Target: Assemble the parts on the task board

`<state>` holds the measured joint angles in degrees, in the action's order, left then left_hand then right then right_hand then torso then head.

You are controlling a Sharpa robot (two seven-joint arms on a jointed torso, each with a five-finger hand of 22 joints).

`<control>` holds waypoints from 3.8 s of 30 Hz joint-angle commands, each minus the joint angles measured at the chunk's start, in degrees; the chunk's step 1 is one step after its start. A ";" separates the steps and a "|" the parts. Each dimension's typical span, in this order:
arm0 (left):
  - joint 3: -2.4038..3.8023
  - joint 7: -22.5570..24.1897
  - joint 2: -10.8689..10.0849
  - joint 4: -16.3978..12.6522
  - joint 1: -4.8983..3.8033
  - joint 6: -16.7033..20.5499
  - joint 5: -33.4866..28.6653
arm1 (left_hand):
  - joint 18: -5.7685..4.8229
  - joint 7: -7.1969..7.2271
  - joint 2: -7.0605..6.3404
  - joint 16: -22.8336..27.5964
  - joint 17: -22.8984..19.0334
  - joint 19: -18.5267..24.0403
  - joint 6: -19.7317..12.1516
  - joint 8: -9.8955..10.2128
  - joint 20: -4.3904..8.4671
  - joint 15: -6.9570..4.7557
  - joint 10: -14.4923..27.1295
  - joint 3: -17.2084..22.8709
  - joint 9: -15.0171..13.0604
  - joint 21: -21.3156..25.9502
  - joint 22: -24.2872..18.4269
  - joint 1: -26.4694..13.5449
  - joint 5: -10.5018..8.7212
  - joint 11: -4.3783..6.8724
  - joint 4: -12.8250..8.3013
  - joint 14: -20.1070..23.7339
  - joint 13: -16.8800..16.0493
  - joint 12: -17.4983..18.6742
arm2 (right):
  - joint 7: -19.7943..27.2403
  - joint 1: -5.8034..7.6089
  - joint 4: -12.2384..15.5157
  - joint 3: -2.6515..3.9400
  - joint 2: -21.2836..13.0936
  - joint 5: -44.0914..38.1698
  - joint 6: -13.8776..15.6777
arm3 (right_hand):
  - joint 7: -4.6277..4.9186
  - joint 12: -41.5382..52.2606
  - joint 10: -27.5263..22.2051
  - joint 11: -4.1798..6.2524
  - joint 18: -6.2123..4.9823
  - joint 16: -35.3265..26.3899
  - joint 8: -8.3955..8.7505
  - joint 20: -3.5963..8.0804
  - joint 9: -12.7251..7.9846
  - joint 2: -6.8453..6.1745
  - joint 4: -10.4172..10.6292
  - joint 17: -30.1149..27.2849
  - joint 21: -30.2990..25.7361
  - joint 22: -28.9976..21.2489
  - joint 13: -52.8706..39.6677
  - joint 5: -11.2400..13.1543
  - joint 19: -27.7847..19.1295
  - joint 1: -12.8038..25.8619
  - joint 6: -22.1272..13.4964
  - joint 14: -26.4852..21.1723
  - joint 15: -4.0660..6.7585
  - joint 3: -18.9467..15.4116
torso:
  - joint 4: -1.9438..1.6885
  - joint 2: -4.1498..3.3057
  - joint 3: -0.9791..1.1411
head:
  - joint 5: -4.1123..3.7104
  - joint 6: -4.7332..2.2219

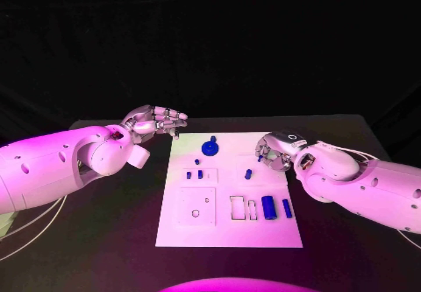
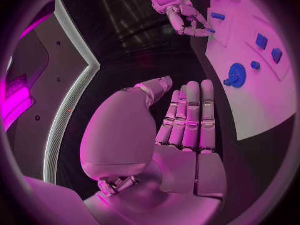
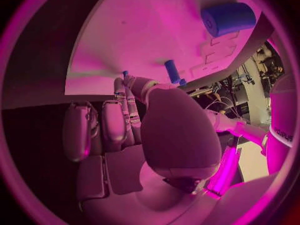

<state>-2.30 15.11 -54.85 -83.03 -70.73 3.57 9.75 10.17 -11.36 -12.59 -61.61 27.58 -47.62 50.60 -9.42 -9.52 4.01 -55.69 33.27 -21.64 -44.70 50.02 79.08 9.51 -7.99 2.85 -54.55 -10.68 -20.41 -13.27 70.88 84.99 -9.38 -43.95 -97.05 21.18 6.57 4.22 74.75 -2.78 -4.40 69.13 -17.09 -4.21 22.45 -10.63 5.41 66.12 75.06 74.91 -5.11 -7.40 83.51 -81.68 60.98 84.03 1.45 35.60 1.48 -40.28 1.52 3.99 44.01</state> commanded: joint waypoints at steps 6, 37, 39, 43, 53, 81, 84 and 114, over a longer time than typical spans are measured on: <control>0.06 0.12 -0.01 -0.08 -0.03 -1.09 -0.30 | 0.33 -0.23 0.36 0.35 -0.09 -0.41 -0.18 -0.24 -0.13 0.03 0.52 -0.45 0.08 0.42 -0.15 0.18 0.30 -0.01 -0.02 0.28 0.11 -0.14 | 0.34 0.99 3.56 0.35 -2.31 0.09 2.75 | -0.06 -0.04 0.78 0.15 1.16 0.34 -0.35 0.07 0.11 0.17 -0.43 0.03 0.37 6.29 0.08 0.22 0.44 0.21 0.49 1.91 0.38 0.08 | 0.00 0.00 -0.05 | 0.09 0.02; 0.06 0.16 0.88 -0.55 -0.01 -1.54 -0.55 | 0.30 -0.34 0.43 0.50 -0.19 -0.52 -0.32 -0.27 -0.18 0.12 0.72 -0.68 0.18 0.73 -0.39 0.10 0.30 -0.12 0.09 0.35 0.16 -0.23 | 2.82 -3.37 12.48 -0.19 6.35 -1.35 -0.21 | 0.03 -0.23 0.73 0.11 1.21 0.44 -0.35 0.10 0.27 0.13 -0.78 -0.07 0.64 6.51 0.09 0.15 0.53 0.27 0.33 1.92 0.39 0.44 | -0.11 -0.01 -0.15 | 3.54 1.29; 0.06 0.13 0.92 -0.64 -0.01 -1.49 -0.61 | 0.30 -0.34 0.43 0.50 -0.19 -0.52 -0.32 -0.27 -0.18 0.12 0.72 -0.68 0.18 0.73 -0.39 0.10 0.30 -0.12 0.09 0.35 0.16 -0.23 | 2.90 -3.71 12.14 -0.25 6.75 -1.50 -0.24 | 0.05 -0.25 0.71 0.09 1.23 0.54 -0.34 0.10 0.29 0.14 -0.81 0.02 0.73 6.57 0.10 0.12 0.57 0.29 0.29 1.94 0.39 0.48 | -0.09 -0.01 -0.16 | 3.82 1.48; 0.06 0.04 1.02 -0.73 -0.01 -1.29 -0.89 | 0.28 -0.54 0.50 0.55 -0.28 -0.70 -0.95 -0.10 -0.34 0.28 1.01 -1.22 0.45 1.44 -0.95 -0.64 0.25 -0.26 0.79 0.30 0.23 -0.43 | 3.04 -4.33 11.65 -0.33 7.54 -1.78 -0.23 | 0.12 -0.35 0.60 0.03 1.26 0.64 -0.30 0.09 0.33 0.10 -0.90 0.05 0.83 6.65 0.12 0.05 0.61 0.39 0.17 1.96 0.35 0.57 | -0.05 -0.01 -0.08 | 4.40 1.86; 0.05 -0.02 1.25 -0.87 -0.01 -1.34 -1.10 | 0.28 -0.67 0.47 0.54 -0.31 -0.81 -1.32 0.02 -0.41 0.35 1.22 -1.43 0.58 1.75 -1.21 -0.81 0.25 -0.35 1.01 0.28 0.27 -0.49 | 2.90 -5.43 11.14 -0.45 8.92 -2.63 -1.35 | 0.14 -0.35 0.63 0.02 1.41 0.80 -0.32 0.09 0.37 0.10 -0.98 0.18 1.53 7.08 0.12 -0.03 0.90 0.42 0.17 1.99 0.33 0.63 | -0.02 -0.05 -0.08 | 4.94 2.23; 0.05 -0.37 1.27 -0.71 -0.01 -1.91 -1.47 | 0.30 -0.75 0.32 0.39 -0.33 -1.39 -1.72 -0.24 -0.71 0.58 1.82 -2.94 0.81 3.38 -2.57 -1.92 0.06 -0.49 2.42 0.32 0.29 -1.00 | 2.13 -6.10 9.45 -0.73 9.86 -4.66 -3.54 | 0.16 -0.36 0.66 0.01 1.45 0.98 -0.34 0.08 0.45 0.00 -1.16 0.28 1.75 7.23 0.10 -0.11 0.99 0.48 0.16 2.04 0.32 0.69 | 0.02 -0.01 -0.04 | 5.43 2.79; 0.05 -0.37 1.26 -0.71 -0.01 -1.93 -1.47 | 0.31 -0.74 0.32 0.39 -0.33 -1.42 -1.72 -0.25 -0.71 0.58 1.83 -2.96 0.82 3.43 -2.61 -1.88 0.07 -0.48 2.42 0.33 0.29 -1.02 | 2.06 -6.11 9.33 -0.75 9.89 -4.79 -3.70 | 0.16 -0.36 0.66 0.01 1.45 0.98 -0.34 0.08 0.45 0.00 -1.16 0.28 1.75 7.23 0.10 -0.11 0.99 0.48 0.16 2.04 0.32 0.69 | 0.02 -0.02 -0.04 | 5.39 2.78; 0.05 -0.57 1.15 -0.83 -0.01 -2.38 -1.47 | 0.32 -0.72 0.34 0.39 -0.33 -1.47 -1.72 -0.29 -0.72 0.56 1.85 -3.00 0.82 3.54 -2.71 -1.77 0.09 -0.46 2.41 0.35 0.29 -1.08 | 1.08 -6.43 8.65 -1.05 11.06 -7.00 -6.65 | 0.17 -0.36 0.69 0.01 1.45 1.03 -0.36 0.07 0.49 -0.01 -1.23 0.29 1.76 7.25 0.09 -0.13 0.99 0.52 0.17 2.05 0.31 0.73 | -0.01 -0.03 -0.06 | 5.44 3.11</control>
<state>-2.30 14.36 -53.76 -83.70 -70.72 2.27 8.66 10.17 -12.16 -12.38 -61.39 27.32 -48.65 49.36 -9.42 -10.14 4.21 -54.27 30.59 -20.89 -41.37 47.36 77.79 9.51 -8.60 5.21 -54.36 -10.45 -21.25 -11.73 64.63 93.70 -10.23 -33.04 -102.45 16.75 6.76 3.62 75.29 -2.95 -3.53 69.89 -17.26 -4.01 22.89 -11.18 4.56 66.32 76.55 74.94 -4.92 -7.33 83.71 -81.31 60.80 84.05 1.43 36.27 1.46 -40.30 1.44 9.42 47.07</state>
